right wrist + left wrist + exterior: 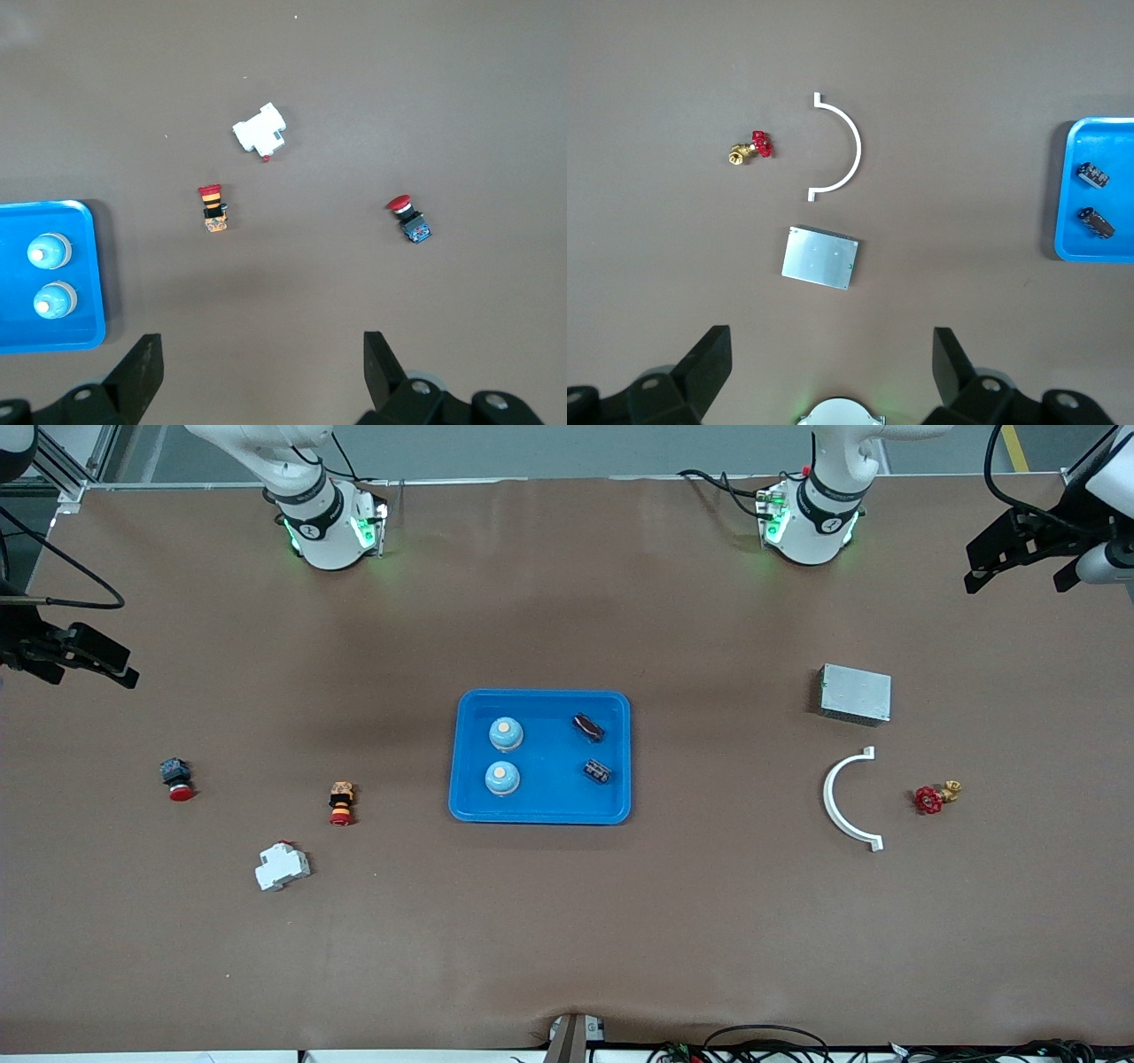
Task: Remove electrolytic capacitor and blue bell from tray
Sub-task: 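Reach the left and right grippers toward the blue tray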
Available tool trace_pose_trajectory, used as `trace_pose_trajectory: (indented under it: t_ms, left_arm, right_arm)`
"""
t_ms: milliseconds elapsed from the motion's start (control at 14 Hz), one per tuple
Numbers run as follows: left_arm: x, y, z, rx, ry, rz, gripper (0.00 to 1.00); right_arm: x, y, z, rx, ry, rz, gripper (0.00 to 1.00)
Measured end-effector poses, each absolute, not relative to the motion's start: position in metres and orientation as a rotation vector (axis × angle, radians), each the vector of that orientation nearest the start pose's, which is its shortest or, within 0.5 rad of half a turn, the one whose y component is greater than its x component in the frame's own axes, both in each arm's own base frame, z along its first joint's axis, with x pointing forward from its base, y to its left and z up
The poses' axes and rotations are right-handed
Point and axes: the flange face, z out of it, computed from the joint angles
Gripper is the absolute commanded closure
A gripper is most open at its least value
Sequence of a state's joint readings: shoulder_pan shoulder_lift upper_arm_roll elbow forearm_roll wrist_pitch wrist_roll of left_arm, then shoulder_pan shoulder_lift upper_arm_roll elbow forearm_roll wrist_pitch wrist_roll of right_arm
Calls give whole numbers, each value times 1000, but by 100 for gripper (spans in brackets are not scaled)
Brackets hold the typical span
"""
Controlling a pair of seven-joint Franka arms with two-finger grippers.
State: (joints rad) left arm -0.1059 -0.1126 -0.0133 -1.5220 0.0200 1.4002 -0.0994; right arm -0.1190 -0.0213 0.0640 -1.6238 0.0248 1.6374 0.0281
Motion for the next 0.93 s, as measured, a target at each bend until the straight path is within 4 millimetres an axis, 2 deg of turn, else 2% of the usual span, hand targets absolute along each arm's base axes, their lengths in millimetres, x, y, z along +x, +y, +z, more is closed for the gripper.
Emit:
trace_pose_trajectory:
  t_ms: [429,571,786,929]
  left_arm:
    - [496,-58,691,-3119,26,18,0]
    - [498,-62,685,-3117,37,43,0]
    - [519,-76,650,-3129,51,153,0]
    - [536,-93,623,-3161,29,212,0]
  right_arm:
    - [554,-28,618,-3115,131,-62,0]
    - [554,-27,618,-3115,130,-63,0]
    - [554,-26,618,-3115,128,-64,0]
    - [554,-26,618,-3115,127,-63,0]
